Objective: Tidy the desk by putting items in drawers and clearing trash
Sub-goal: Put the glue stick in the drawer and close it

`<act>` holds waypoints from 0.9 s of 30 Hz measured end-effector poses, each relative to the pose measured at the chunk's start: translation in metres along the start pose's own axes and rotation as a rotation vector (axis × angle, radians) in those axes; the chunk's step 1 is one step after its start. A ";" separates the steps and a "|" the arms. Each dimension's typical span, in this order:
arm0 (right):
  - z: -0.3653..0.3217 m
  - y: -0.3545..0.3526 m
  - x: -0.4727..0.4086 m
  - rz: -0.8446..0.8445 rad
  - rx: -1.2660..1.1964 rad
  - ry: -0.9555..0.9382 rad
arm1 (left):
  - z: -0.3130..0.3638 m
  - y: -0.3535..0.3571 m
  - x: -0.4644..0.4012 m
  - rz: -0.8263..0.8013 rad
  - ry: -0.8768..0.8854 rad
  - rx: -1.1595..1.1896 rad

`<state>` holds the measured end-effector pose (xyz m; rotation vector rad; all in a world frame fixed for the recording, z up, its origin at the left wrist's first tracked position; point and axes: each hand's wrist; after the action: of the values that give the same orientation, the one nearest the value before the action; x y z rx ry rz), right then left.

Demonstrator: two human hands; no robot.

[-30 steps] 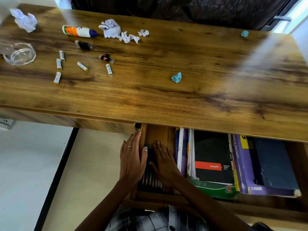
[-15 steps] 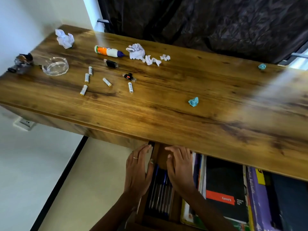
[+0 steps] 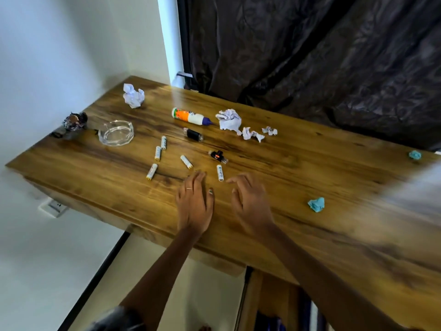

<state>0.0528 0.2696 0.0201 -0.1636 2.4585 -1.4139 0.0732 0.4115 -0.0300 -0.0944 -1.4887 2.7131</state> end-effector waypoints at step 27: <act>0.042 0.062 -0.297 -0.215 0.140 0.126 | -0.006 0.015 -0.027 -0.017 -0.139 -0.143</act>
<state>0.3506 0.3393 0.0064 -0.3259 2.4916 -1.7288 0.1000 0.4066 -0.0449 0.1032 -1.7108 2.6462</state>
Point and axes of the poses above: each hand's wrist, its own x-axis away from the middle knuckle, its own y-axis out of the palm, z = x × y, and after that the axes turned 15 degrees about -z, right-handed
